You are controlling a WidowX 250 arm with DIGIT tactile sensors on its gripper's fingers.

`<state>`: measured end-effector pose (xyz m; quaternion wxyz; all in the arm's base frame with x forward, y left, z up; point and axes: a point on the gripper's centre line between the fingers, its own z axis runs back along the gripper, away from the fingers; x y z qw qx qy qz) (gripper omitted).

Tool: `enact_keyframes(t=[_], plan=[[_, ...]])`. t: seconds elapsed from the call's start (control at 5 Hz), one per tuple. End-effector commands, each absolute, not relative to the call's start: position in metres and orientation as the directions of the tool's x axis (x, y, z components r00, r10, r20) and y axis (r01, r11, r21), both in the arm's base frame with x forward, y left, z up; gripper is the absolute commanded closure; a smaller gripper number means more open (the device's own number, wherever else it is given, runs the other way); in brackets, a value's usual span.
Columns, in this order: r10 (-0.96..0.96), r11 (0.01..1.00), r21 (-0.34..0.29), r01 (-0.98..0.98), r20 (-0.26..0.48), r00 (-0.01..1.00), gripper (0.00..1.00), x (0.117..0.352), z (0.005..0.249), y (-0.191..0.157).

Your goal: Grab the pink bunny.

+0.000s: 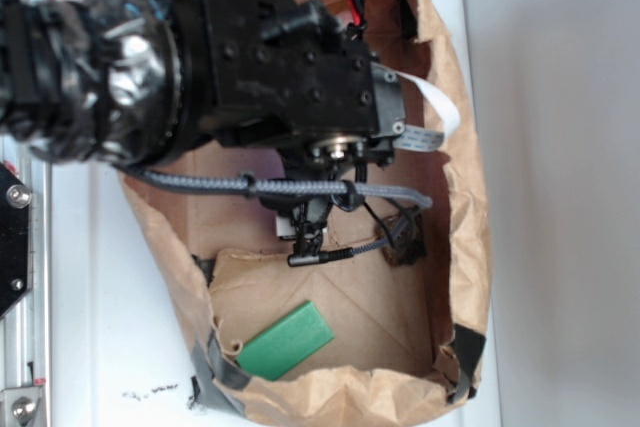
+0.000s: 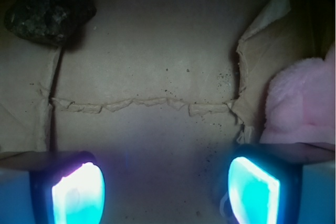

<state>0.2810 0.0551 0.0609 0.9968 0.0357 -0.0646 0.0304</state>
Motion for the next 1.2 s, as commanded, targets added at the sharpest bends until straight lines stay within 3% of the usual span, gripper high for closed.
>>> enact_keyframes(t=[0.0,0.2,0.4,0.6,1.0], plan=[[0.052,0.994,0.084,-0.074,0.241,0.969,0.0,0.291,0.096,0.062],[0.052,0.994,0.084,-0.074,0.241,0.969,0.0,0.291,0.096,0.062],[0.092,0.984,0.121,-0.132,0.293,0.952,0.0,0.288,0.094,0.072],[0.086,0.985,0.114,-0.13,0.327,0.941,0.0,0.282,0.1,0.084],[0.173,0.958,0.164,-0.236,0.328,0.929,0.0,0.295,0.111,0.112]])
